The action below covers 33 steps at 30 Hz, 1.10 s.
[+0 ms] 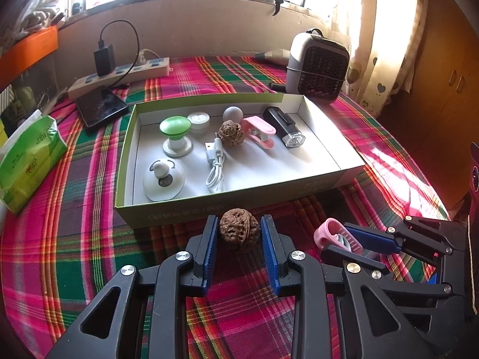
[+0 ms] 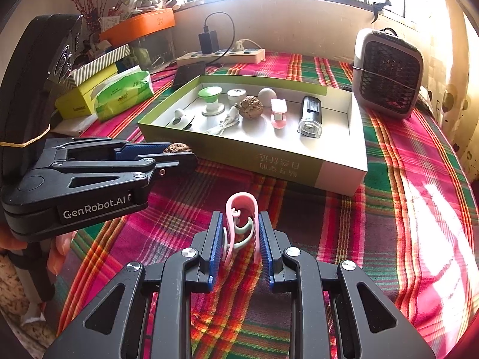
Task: Organize objects
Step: 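Carry the walnut with the left tool into the box while the right tool carries the pink ring clip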
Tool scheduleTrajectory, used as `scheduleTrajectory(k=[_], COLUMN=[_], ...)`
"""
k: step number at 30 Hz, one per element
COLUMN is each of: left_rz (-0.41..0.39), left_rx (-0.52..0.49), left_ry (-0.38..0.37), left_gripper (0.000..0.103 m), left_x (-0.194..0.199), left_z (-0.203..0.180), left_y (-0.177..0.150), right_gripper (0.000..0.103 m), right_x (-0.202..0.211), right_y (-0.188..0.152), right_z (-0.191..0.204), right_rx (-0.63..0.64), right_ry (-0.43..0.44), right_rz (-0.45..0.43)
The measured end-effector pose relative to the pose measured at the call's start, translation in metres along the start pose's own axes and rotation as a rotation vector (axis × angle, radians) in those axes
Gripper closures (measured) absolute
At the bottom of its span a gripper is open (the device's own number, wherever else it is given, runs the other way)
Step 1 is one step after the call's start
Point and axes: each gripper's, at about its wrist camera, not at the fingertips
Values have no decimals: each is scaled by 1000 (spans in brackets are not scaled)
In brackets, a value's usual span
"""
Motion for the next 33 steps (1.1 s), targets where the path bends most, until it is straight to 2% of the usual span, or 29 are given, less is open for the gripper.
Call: scheduleTrajectory(k=[12,33], left_rz=[-36,-62], left_rx=[-2,-9], left_ry=[5,7], left_gripper=[76,76], left_x=[13,2], left_z=[-3,-7], left_y=[11,45], right_gripper=[78,78], right_x=[13,11], right_y=[14,49], right_z=[-3,-25], right_rx=[-6,-39], right_ry=[-9,-38], right_rz=[-39,-75])
Point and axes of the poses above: each gripper's, at about its wrist camera, not at the fingertips, and x roughly against the way its jaws point, z to its left, y to its top, and after that the axes turned 9 degrees about y, right-handed
